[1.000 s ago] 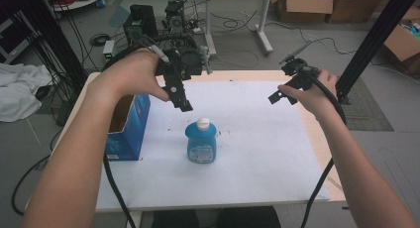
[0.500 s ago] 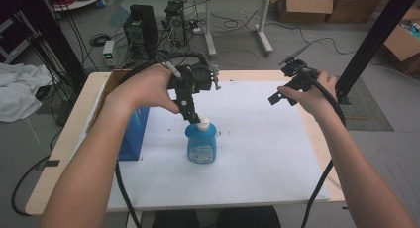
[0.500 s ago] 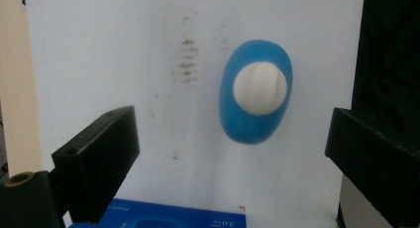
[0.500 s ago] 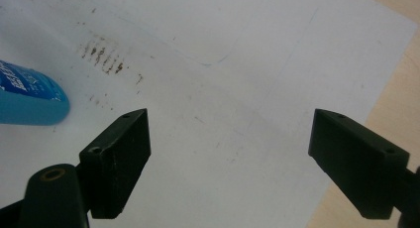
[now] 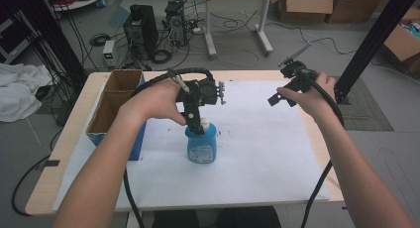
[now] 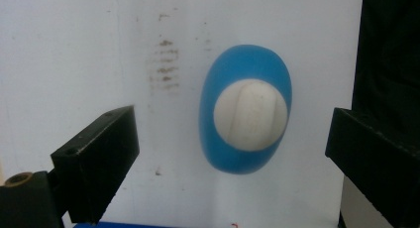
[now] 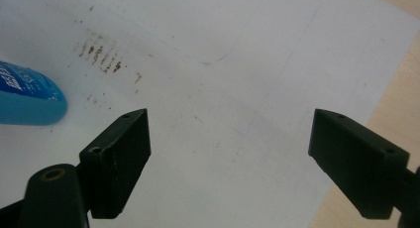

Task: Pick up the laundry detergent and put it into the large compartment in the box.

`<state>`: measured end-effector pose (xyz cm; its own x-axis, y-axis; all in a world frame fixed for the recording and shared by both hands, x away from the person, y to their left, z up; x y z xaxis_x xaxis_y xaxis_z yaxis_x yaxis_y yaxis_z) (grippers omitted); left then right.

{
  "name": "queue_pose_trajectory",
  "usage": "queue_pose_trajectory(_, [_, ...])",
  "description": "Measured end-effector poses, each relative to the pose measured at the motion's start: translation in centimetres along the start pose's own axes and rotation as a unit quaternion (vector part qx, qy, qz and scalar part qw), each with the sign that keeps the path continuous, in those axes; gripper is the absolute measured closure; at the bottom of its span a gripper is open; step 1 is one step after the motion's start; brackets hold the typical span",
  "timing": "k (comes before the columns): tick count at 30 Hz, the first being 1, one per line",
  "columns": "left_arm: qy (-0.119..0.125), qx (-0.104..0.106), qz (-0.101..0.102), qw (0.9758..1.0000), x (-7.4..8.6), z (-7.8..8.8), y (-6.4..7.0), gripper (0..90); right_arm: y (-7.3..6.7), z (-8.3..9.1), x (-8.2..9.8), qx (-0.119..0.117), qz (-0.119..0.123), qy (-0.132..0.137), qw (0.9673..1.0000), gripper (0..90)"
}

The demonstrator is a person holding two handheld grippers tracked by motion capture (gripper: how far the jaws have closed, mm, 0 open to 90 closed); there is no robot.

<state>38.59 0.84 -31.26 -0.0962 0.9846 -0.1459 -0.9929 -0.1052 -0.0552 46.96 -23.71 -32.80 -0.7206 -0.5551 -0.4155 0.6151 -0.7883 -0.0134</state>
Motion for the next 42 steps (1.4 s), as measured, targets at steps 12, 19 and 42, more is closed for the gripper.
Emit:
queue_pose_trajectory(12, [-0.013,0.009,-0.004,0.9999,-0.3,-2.1,0.3,7.2,-0.1,-0.2,0.0,-0.001,0.002,0.000,1.0000,16.3])
queue_pose_trajectory(19, [-0.020,0.008,-0.005,0.9997,-0.4,-3.2,0.5,6.9,-0.2,-0.4,0.2,-0.002,0.003,-0.002,1.0000,16.4])
queue_pose_trajectory(42, [-0.047,0.005,-0.012,0.9988,-0.2,-5.5,0.6,11.1,-0.1,-0.6,0.4,-0.006,0.000,-0.002,1.0000,16.6])
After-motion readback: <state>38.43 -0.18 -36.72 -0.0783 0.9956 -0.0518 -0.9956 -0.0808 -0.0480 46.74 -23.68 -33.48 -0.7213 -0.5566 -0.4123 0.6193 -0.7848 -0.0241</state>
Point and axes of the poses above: each handheld gripper's, and its own axes: z roughly backward along the jaws, x roughly out of its underside, y roughly to its right, the point moved 8 cm from there along -z, roughly forward along the jaws, and after that the axes turned 4 degrees about z, right-handed, at the moved point
